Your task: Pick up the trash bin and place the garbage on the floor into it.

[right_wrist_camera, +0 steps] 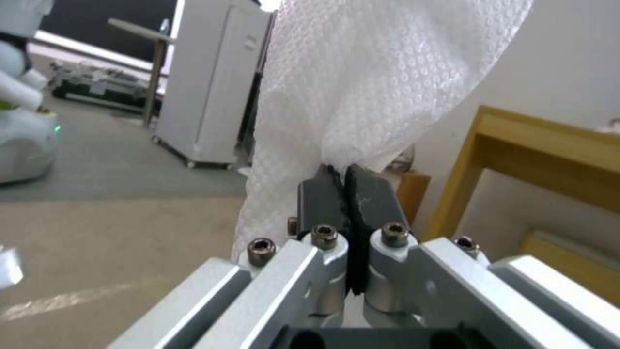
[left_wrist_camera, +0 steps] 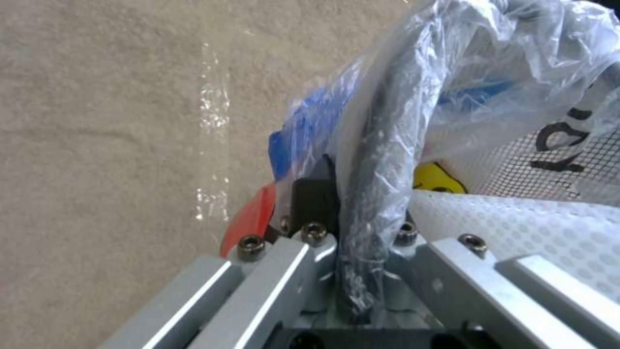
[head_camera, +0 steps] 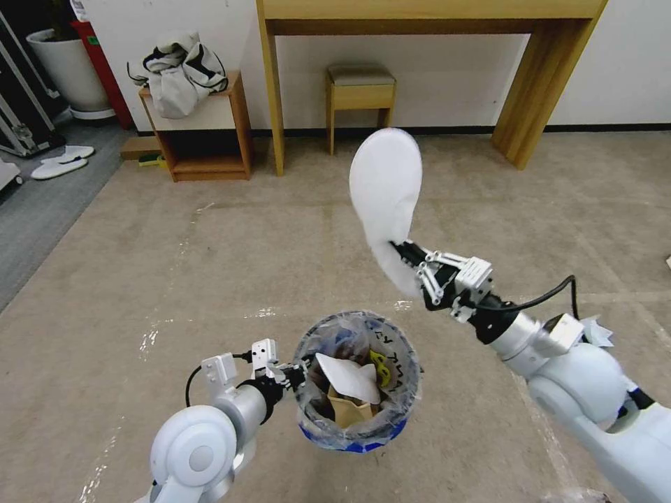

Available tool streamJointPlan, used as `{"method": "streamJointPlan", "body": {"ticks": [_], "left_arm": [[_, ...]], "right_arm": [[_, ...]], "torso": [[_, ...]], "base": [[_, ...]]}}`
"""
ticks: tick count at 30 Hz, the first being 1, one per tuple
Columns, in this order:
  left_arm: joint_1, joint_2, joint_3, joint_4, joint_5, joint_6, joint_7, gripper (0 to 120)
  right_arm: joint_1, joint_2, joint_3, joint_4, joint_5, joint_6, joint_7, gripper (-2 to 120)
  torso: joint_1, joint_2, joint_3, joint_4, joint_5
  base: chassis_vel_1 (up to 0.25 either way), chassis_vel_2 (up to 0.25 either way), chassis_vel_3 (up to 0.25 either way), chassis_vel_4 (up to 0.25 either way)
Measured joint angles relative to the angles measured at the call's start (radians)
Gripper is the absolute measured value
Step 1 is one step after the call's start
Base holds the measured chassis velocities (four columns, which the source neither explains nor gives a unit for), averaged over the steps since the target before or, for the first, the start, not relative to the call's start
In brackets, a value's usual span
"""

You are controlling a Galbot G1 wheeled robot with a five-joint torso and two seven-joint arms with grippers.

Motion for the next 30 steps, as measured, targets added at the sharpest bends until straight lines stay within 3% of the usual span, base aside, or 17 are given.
{"method": "streamJointPlan", "body": {"ticks": [12,30], "left_arm": [[-0.019,-0.034,0.027,0.001,-0.042,0.003,-0.039,1],[-0.031,-0.030,0.001,-0.008,-0.077,0.004,-0.058,1]], "right_arm": [[-0.021,0.106,-0.049,-0.186,-0.134,0.091,-0.116,0],[-0.062,0.155,-0.082,-0.249,-0.214,0.102,-0.148,0]], "torso": [[0.000,0.000,0.000,0.0000,0.0001],[0.000,0.000,0.000,0.0000,-0.0001]], "base": [[0.000,0.000,0.000,0.000],[0.000,0.000,0.000,0.000]]}}
